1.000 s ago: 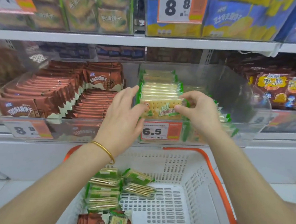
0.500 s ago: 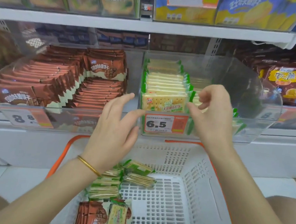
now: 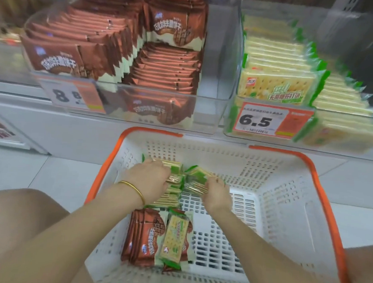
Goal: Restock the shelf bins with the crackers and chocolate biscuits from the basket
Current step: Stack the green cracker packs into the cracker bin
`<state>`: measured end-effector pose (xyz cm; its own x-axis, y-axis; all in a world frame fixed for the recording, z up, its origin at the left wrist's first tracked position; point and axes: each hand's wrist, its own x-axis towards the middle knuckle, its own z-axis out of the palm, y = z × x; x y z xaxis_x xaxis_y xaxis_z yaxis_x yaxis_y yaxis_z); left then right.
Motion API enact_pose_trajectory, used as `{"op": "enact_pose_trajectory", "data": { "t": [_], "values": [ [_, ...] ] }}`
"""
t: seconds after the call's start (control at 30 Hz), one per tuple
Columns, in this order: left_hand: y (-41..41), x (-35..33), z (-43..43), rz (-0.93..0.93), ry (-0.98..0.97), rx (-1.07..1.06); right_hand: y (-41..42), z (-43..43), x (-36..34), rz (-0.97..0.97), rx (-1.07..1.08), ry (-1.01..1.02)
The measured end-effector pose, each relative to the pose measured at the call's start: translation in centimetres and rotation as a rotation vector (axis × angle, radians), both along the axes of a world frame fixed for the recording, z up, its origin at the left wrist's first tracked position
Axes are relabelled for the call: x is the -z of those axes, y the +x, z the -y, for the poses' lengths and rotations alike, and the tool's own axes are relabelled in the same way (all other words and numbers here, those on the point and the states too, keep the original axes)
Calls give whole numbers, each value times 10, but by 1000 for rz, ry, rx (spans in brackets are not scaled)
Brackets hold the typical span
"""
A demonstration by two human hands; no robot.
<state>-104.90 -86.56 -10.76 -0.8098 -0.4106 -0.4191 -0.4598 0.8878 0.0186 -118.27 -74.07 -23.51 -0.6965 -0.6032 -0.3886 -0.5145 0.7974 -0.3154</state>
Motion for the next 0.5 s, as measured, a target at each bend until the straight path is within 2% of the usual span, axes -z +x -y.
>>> {"op": "enact_pose_trajectory", "data": {
  "t": [0.07,0.2,0.4,0.5],
  "values": [
    [-3,3,-3,7,3,12,-4,-1,15,-49,48,126],
    [-9,6,-5,-35,37,28,-15,-4,37,-71,-18,257],
    [-16,5,-7,-32,52,45,-27,-10,37,-176,-98,190],
    [-19,8,-11,-27,58,53,-37,-18,34,-12,-119,101]
  ]
}}
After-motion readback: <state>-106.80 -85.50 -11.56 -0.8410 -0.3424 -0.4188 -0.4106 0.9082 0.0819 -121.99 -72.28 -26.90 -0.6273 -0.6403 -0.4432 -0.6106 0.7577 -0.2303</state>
